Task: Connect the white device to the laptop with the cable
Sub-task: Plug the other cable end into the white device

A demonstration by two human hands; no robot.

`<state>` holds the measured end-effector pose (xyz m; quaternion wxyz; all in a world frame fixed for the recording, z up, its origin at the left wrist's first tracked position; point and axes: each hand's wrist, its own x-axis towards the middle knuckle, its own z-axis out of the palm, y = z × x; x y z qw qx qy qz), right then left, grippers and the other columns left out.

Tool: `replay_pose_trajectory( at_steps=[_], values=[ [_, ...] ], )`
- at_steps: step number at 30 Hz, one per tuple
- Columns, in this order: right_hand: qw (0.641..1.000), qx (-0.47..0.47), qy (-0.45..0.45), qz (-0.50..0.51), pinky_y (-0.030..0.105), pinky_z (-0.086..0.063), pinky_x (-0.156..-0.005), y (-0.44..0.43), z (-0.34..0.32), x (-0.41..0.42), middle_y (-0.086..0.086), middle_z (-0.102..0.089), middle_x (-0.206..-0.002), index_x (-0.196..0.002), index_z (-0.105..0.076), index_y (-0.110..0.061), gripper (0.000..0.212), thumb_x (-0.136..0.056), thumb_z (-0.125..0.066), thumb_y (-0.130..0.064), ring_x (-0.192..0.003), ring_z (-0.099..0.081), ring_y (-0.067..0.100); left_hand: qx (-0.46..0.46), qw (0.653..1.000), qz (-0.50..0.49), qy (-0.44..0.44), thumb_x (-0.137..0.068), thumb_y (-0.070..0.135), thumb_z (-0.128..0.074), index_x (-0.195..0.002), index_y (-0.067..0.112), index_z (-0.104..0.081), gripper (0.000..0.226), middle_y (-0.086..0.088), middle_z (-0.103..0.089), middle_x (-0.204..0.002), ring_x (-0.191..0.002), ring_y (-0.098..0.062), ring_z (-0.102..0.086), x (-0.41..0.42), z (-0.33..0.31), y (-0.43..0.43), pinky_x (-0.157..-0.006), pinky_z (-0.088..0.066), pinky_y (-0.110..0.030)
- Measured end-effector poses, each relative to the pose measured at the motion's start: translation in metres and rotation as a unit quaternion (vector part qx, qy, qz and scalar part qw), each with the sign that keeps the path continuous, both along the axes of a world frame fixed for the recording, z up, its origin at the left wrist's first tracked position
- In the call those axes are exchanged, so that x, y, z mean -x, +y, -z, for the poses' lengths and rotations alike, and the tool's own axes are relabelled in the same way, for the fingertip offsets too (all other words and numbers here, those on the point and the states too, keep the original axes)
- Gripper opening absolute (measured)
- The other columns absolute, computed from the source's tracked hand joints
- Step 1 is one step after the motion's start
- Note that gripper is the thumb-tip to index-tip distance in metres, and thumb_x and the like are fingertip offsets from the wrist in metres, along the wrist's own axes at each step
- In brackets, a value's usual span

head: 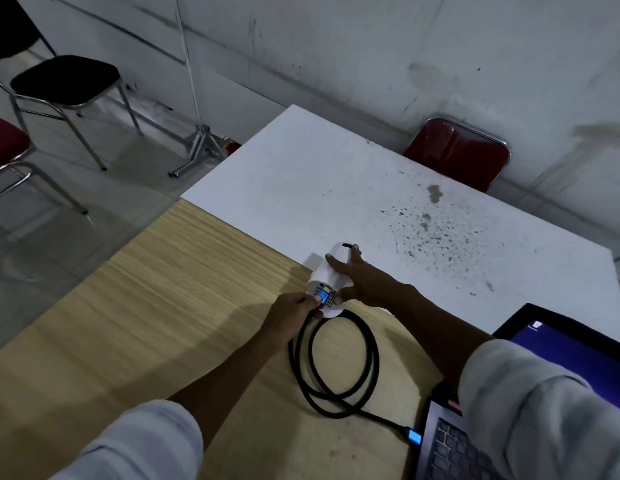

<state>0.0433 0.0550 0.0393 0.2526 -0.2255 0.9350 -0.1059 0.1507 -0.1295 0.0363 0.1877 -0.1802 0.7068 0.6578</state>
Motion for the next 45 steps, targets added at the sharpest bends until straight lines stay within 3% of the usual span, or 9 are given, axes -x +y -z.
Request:
replay_pose_trajectory(
  at_steps=[2,7,11,15,21,28,34,39,45],
  values=[
    [1.0,0.005,0.003,0.004,0.051,-0.039,-0.109,-0.001,0.0,0.0,0.027,0.009,-0.155,-0.151,-0.014,-0.032,0.1,-0.074,-0.079,-0.037,-0.133,-0.033,0.047,0.002,1.0,0.001,0.002,-0.09,0.024,-0.061,-0.091,0.007,-0.076,0.023,-0.013,-0.078,-0.086,-0.068,-0.007,-0.067,0.001,-0.001,0.0,-0.064,-0.047,-0.018],
    [1.0,0.002,0.015,0.003,0.049,-0.039,-0.109,-0.004,-0.003,-0.001,0.027,0.006,-0.155,-0.151,-0.016,-0.031,0.098,-0.075,-0.079,-0.033,-0.126,-0.042,0.045,0.006,1.0,0.005,0.003,-0.091,0.02,-0.061,-0.095,0.003,-0.076,0.023,-0.014,-0.077,-0.088,-0.069,-0.006,-0.068,0.004,-0.002,0.0,-0.063,-0.047,-0.017],
    [1.0,-0.005,0.015,0.006,0.047,-0.037,-0.111,-0.005,-0.003,-0.002,0.027,0.009,-0.156,-0.15,-0.017,-0.032,0.1,-0.073,-0.08,-0.034,-0.134,-0.035,0.045,-0.014,1.0,0.011,-0.013,-0.091,0.019,-0.062,-0.096,-0.001,-0.074,0.024,-0.018,-0.075,-0.087,-0.05,0.002,-0.062,0.007,-0.005,-0.002,-0.042,-0.04,-0.007],
    [1.0,0.003,0.017,-0.003,0.048,-0.035,-0.113,-0.004,-0.004,-0.001,0.026,0.005,-0.156,-0.15,-0.02,-0.031,0.099,-0.072,-0.081,-0.035,-0.137,-0.031,0.044,-0.038,0.998,0.008,-0.045,-0.089,0.02,-0.065,-0.097,0.0,-0.074,0.023,-0.016,-0.076,-0.087,-0.048,0.0,-0.063,0.01,-0.012,-0.003,-0.04,-0.039,-0.008],
    [1.0,0.006,0.016,0.0,0.042,-0.033,-0.114,-0.005,-0.011,-0.004,0.027,0.006,-0.156,-0.15,-0.019,-0.029,0.098,-0.074,-0.08,-0.031,-0.137,-0.034,0.043,-0.073,0.993,0.008,-0.089,-0.084,0.021,-0.068,-0.097,0.006,-0.074,0.021,-0.014,-0.078,-0.09,-0.077,-0.022,-0.067,0.015,-0.011,-0.005,-0.062,-0.044,-0.028],
    [1.0,-0.009,0.015,0.017,0.042,-0.033,-0.113,-0.007,-0.013,-0.007,0.028,0.011,-0.157,-0.15,-0.019,-0.034,0.098,-0.074,-0.08,-0.034,-0.142,-0.026,0.043,-0.061,0.988,0.061,-0.127,-0.082,0.017,-0.07,-0.105,-0.001,-0.068,0.03,-0.005,-0.071,-0.071,-0.056,-0.014,-0.062,0.027,-0.02,-0.012,-0.058,-0.046,-0.027],
    [1.0,-0.002,0.02,0.017,0.04,-0.031,-0.113,-0.008,-0.012,-0.008,0.025,0.008,-0.159,-0.15,-0.019,-0.034,0.094,-0.076,-0.078,-0.031,-0.143,-0.024,0.041,-0.065,0.987,0.085,-0.117,-0.082,0.013,-0.07,-0.105,-0.006,-0.067,0.03,-0.015,-0.073,-0.082,-0.07,-0.022,-0.066,0.034,-0.018,-0.015,-0.063,-0.049,-0.03],
    [1.0,0.001,0.016,0.027,0.041,-0.031,-0.112,-0.009,-0.013,-0.009,0.024,0.007,-0.159,-0.149,-0.022,-0.033,0.093,-0.076,-0.079,-0.029,-0.144,-0.022,0.04,-0.061,0.988,0.092,-0.104,-0.082,0.012,-0.071,-0.106,-0.007,-0.067,0.031,-0.017,-0.071,-0.084,-0.065,-0.019,-0.065,0.037,-0.018,-0.014,-0.061,-0.05,-0.028],
    [0.999,-0.005,0.019,0.033,0.046,-0.031,-0.115,-0.01,-0.011,-0.009,0.022,0.009,-0.16,-0.149,-0.021,-0.036,0.093,-0.075,-0.078,-0.033,-0.144,-0.02,0.042,-0.131,0.977,0.073,-0.152,-0.089,0.01,-0.064,-0.117,-0.002,-0.061,0.03,-0.015,-0.073,-0.099,-0.08,-0.02,-0.069,0.034,-0.015,-0.017,-0.071,-0.054,-0.029]
  ],
)
